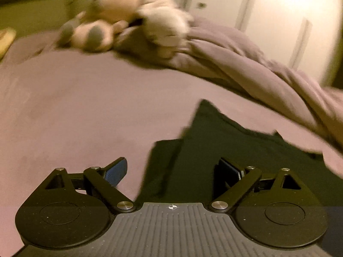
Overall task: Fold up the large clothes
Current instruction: 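Withdraw both open grippers above the folded black jacket, then lower both grippers onto the jacket edge and pinch the fabric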
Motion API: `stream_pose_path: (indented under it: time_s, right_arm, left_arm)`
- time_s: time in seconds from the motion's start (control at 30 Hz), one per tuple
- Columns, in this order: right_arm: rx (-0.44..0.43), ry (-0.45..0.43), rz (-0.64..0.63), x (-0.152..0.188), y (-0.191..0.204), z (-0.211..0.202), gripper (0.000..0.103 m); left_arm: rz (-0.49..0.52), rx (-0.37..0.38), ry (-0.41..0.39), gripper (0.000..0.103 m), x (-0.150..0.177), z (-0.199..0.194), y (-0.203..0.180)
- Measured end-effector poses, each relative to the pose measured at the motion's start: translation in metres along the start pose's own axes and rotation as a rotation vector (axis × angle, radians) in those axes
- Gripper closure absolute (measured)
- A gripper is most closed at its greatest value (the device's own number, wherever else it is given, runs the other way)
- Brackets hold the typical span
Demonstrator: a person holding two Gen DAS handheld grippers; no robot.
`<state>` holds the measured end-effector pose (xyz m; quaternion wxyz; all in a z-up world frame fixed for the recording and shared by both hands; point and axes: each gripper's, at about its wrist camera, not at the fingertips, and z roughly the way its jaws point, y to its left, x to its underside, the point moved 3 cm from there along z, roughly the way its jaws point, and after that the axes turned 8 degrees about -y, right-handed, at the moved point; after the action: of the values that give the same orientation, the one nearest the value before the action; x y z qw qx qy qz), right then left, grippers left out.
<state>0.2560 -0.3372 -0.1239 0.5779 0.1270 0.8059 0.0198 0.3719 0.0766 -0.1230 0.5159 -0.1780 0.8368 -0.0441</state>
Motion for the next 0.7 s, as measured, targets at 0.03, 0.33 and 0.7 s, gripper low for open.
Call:
stream_pose_path:
  time_s: [0.03,0.33,0.7]
  right_arm:
    - [0.003,0.008,-0.016,0.000,-0.002,0.002,0.070]
    - [0.229,0.030,-0.115,-0.005,-0.018,-0.048,0.070]
    - [0.253,0.120,-0.187,0.001,-0.020,-0.033,0.070]
  left_arm:
    - [-0.029,0.004,0.009,0.007,-0.001,0.000,0.005]
    - [0.023,0.004,0.032,0.007,-0.006,-0.027,0.020]
    - [0.099,0.030,0.128,0.002,0.004,-0.025,0.034]
